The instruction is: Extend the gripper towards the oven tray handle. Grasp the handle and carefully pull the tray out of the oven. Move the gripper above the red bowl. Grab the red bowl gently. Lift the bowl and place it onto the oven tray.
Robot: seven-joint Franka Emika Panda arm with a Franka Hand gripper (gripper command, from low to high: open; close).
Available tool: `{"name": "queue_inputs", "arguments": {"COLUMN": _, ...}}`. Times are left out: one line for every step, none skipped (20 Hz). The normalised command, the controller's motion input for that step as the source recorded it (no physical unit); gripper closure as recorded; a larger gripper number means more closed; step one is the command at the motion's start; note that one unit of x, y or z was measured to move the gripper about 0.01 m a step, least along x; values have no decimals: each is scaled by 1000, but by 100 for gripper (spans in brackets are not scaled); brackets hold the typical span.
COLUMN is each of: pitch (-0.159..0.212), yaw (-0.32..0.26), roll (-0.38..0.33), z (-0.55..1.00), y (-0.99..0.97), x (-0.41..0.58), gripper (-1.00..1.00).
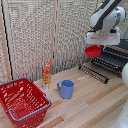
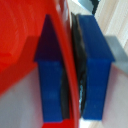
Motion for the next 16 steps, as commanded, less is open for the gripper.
{"name": "queue_inputs", "arguments": {"pitch": 0, "yaw": -192, "roll": 0, "z": 0, "y": -703, "x": 0, "gripper": 100}}
{"name": "queue_inputs", "arguments": {"pitch": -4, "yaw": -184, "roll": 0, "z": 0, "y": -720, "x": 0, "gripper": 100}}
{"name": "queue_inputs", "arguments": {"pitch": -16, "yaw": -180, "roll": 0, "z": 0, "y": -731, "x": 0, "gripper": 100}}
{"name": "queue_inputs", "arguments": {"pitch": -22, "yaw": -181, "roll": 0, "z": 0, "y": -729, "x": 0, "gripper": 100}}
{"name": "queue_inputs", "arguments": {"pitch": -29, "yaw": -177, "roll": 0, "z": 0, "y": -734, "x": 0, "gripper": 100}}
{"name": "queue_inputs", "arguments": {"pitch": -29, "yaw": -170, "roll": 0, "z": 0, "y": -746, "x": 0, "gripper": 100}}
{"name": "queue_inputs", "arguments": {"pitch": -31, "yaw": -161, "roll": 0, "z": 0, "y": -763, "x": 20, "gripper": 100}}
{"name": "queue_inputs", "arguments": {"pitch": -30, "yaw": -151, "roll": 1, "z": 0, "y": -780, "x": 40, "gripper": 100}}
{"name": "queue_inputs", "arguments": {"pitch": -25, "yaw": -147, "roll": 1, "z": 0, "y": -789, "x": 54, "gripper": 100}}
{"name": "queue_inputs", "arguments": {"pitch": -19, "yaw": -140, "roll": 2, "z": 0, "y": -797, "x": 63, "gripper": 100}}
{"name": "queue_inputs", "arguments": {"pitch": -18, "yaw": -130, "roll": 10, "z": 9, "y": -803, "x": 100, "gripper": 100}}
{"name": "queue_inputs", "arguments": {"pitch": -16, "yaw": -114, "roll": 29, "z": 14, "y": -809, "x": 94, "gripper": 100}}
{"name": "queue_inputs", "arguments": {"pitch": -6, "yaw": -86, "roll": 54, "z": 0, "y": -840, "x": 40, "gripper": 100}}
{"name": "queue_inputs", "arguments": {"pitch": -11, "yaw": -47, "roll": 63, "z": 0, "y": -800, "x": 17, "gripper": 100}}
{"name": "queue_inputs", "arguments": {"pitch": -6, "yaw": -9, "roll": 47, "z": 0, "y": -734, "x": 0, "gripper": 100}}
{"name": "queue_inputs", "arguments": {"pitch": -22, "yaw": -4, "roll": 36, "z": 0, "y": -717, "x": 0, "gripper": 100}}
